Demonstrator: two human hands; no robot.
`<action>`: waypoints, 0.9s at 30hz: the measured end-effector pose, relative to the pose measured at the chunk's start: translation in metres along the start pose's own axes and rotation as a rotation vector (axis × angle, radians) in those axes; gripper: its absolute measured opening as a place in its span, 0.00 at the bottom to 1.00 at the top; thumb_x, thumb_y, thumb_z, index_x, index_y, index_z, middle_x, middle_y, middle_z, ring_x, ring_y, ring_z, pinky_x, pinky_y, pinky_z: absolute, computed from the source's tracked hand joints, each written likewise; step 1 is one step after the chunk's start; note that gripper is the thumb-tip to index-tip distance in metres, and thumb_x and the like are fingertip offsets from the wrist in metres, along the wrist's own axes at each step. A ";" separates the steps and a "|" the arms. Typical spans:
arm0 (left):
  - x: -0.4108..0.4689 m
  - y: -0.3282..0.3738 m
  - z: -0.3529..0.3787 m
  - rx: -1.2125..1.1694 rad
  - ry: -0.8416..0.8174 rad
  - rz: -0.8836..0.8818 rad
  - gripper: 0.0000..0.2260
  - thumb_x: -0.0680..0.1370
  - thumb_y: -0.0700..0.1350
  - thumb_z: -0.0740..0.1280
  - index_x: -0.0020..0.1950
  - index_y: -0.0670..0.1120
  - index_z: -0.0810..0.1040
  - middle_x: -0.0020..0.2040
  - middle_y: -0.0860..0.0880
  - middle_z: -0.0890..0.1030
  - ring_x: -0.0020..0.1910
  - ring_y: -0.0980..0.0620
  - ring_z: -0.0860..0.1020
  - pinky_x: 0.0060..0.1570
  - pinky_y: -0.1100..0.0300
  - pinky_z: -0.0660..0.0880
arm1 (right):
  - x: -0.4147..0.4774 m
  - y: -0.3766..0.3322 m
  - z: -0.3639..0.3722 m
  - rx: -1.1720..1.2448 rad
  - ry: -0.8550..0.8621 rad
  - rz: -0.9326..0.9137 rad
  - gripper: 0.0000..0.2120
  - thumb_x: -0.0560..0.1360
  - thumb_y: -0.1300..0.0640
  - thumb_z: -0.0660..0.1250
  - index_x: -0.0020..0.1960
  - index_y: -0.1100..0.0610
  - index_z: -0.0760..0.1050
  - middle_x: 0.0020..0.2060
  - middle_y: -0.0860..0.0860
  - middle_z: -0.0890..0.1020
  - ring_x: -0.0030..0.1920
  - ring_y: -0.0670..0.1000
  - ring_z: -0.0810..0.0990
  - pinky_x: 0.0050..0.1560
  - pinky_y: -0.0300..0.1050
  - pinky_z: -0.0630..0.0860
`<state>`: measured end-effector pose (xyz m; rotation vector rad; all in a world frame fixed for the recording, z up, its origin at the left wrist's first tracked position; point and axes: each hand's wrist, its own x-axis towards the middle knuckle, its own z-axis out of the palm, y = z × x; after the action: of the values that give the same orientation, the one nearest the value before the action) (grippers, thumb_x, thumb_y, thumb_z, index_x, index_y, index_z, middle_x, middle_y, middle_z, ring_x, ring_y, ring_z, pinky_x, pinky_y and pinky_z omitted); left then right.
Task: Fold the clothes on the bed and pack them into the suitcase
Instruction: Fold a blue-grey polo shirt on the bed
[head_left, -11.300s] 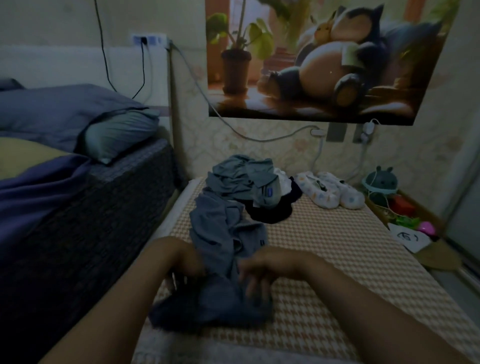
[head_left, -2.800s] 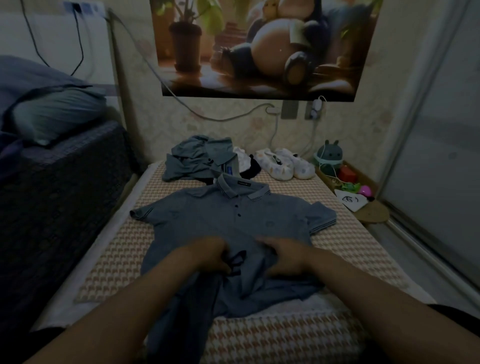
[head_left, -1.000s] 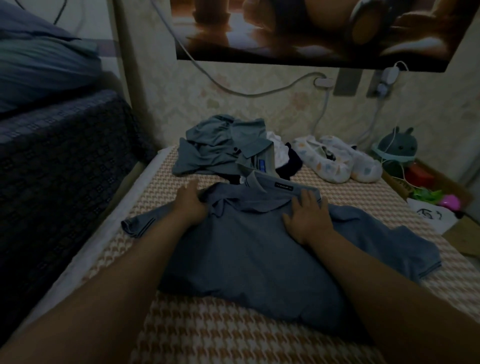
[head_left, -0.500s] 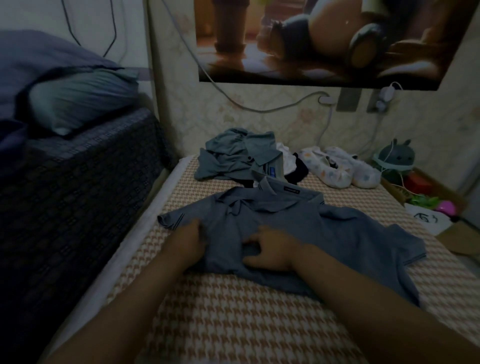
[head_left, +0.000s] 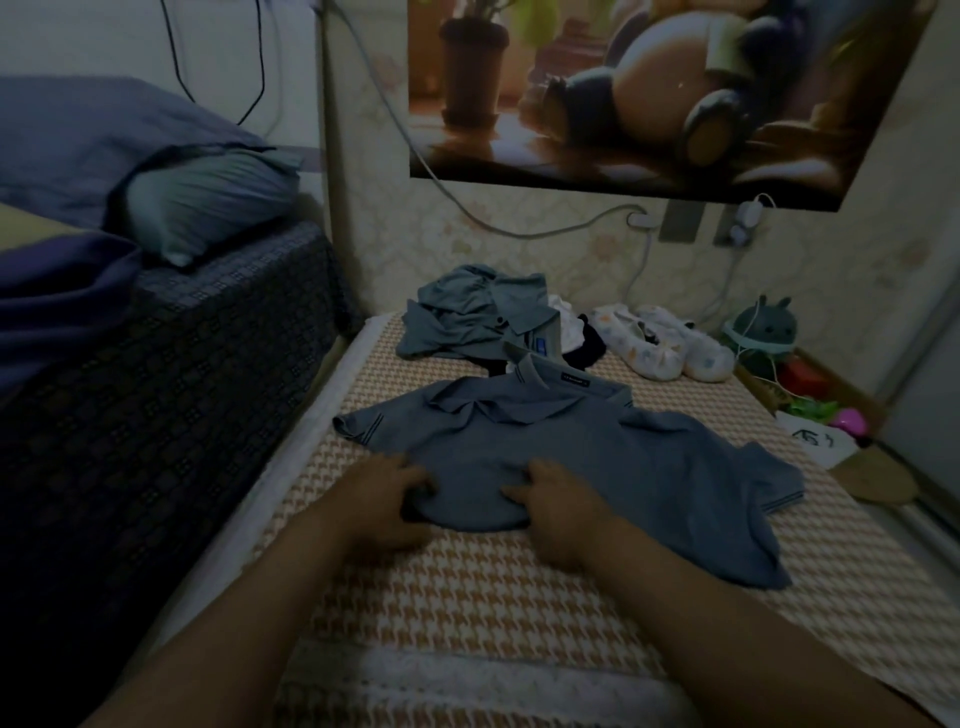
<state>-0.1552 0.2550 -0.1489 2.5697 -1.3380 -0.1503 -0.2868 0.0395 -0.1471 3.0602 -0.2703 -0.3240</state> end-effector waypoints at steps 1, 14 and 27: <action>0.002 0.002 -0.001 0.041 -0.032 -0.001 0.19 0.75 0.52 0.69 0.65 0.54 0.75 0.62 0.50 0.75 0.60 0.49 0.74 0.60 0.58 0.71 | 0.000 0.001 -0.002 -0.025 0.001 0.018 0.26 0.80 0.54 0.59 0.76 0.46 0.59 0.74 0.56 0.57 0.72 0.57 0.61 0.72 0.52 0.62; -0.017 0.026 -0.049 0.155 -0.879 -0.397 0.14 0.78 0.48 0.66 0.62 0.44 0.79 0.55 0.44 0.81 0.46 0.47 0.78 0.53 0.53 0.77 | -0.042 -0.019 -0.021 0.725 -0.202 -0.135 0.11 0.76 0.49 0.67 0.54 0.50 0.83 0.52 0.45 0.84 0.50 0.47 0.82 0.56 0.43 0.78; 0.048 0.201 -0.006 -0.203 -0.226 0.314 0.13 0.71 0.56 0.72 0.52 0.55 0.76 0.45 0.54 0.80 0.43 0.54 0.78 0.49 0.51 0.78 | -0.104 0.177 0.006 0.247 0.244 0.517 0.15 0.76 0.53 0.64 0.63 0.52 0.72 0.61 0.55 0.73 0.56 0.56 0.76 0.56 0.50 0.75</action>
<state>-0.2854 0.1062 -0.0901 2.1950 -1.6896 -0.5034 -0.4175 -0.1162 -0.1190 3.0552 -1.1258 0.1183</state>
